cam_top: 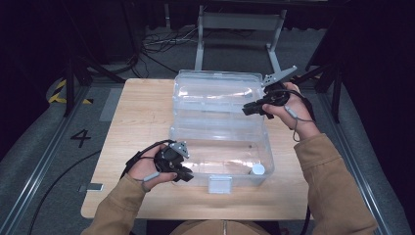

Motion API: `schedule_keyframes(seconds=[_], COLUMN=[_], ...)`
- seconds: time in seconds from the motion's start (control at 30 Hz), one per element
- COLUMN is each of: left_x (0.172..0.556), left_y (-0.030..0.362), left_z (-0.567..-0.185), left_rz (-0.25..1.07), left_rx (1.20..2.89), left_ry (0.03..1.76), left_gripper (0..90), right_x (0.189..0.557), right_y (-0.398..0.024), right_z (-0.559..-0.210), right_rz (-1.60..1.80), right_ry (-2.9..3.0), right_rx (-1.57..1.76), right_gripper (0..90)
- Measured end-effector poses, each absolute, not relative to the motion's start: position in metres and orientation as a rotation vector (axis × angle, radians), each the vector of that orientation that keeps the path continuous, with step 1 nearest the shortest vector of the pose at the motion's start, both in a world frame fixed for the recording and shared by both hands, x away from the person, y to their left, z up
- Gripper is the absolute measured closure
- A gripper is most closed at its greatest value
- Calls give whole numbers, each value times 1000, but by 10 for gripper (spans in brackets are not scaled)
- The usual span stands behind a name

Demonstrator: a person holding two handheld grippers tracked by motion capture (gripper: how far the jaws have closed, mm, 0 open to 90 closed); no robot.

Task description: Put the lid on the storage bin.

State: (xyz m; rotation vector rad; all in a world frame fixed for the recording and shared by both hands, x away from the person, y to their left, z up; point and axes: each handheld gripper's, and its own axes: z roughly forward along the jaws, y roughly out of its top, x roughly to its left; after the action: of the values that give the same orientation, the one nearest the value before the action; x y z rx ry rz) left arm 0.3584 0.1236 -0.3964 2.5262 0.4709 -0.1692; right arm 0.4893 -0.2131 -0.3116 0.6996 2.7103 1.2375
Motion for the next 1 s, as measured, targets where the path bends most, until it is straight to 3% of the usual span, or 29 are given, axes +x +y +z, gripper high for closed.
schedule_keyframes(seconds=[1.0], left_x=[359], left_y=[125], left_z=[-399], left_rz=[-194], left_rx=[2506], left_ry=[493], left_gripper=[763], right_x=[453], right_y=[-216], right_z=[-304], right_rz=[1234], right_ry=[2726], right_rx=[584], right_gripper=[815])
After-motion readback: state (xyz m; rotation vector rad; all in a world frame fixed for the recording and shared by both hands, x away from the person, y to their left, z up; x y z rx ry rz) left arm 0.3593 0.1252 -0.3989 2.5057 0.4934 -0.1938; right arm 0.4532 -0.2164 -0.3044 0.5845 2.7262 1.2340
